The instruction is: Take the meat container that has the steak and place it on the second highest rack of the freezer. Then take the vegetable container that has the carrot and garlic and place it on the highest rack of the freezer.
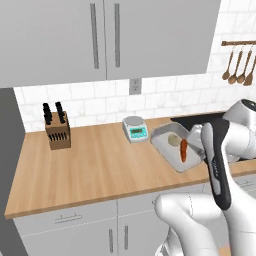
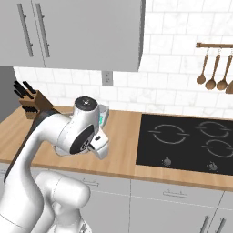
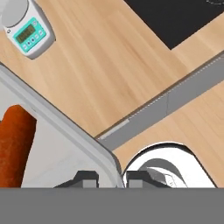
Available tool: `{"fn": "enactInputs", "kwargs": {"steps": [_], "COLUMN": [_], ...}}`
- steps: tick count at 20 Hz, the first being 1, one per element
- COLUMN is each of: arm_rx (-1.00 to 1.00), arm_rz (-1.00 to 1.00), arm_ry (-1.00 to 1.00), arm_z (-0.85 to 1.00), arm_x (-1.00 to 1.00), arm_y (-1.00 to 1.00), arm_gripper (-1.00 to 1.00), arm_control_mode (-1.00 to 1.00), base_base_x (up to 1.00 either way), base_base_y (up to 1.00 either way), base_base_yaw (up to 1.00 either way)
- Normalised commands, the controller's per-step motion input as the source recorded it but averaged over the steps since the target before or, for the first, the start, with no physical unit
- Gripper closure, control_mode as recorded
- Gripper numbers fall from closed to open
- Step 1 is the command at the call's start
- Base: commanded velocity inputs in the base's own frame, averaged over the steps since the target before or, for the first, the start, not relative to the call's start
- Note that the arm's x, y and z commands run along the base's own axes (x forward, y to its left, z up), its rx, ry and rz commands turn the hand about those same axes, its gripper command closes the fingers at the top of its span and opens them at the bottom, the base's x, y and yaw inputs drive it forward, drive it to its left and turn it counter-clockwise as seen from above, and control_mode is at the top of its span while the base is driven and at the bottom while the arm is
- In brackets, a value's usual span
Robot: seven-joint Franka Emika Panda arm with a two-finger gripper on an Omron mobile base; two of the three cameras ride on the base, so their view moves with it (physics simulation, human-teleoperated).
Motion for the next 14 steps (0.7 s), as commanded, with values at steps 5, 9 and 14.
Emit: {"fn": "enactInputs", "kwargs": {"steps": [5, 9, 14], "arm_rx": [0.00, 0.00, 0.00], "arm_rz": [0.00, 0.00, 0.00], "arm_ry": [0.11, 0.08, 0.00], "arm_z": [0.15, 0.10, 0.00], "arm_x": [-0.43, -0.48, 0.00], "arm_y": [0.00, 0.08, 0.00], "arm_gripper": [1.00, 1.00, 1.00], "arm_control_mode": [-1.00, -1.00, 1.00], "base_base_x": [0.00, 0.00, -0.90], "base_base_y": [0.00, 0.00, 0.28], "base_base_yaw": [0.00, 0.00, 0.10]}}
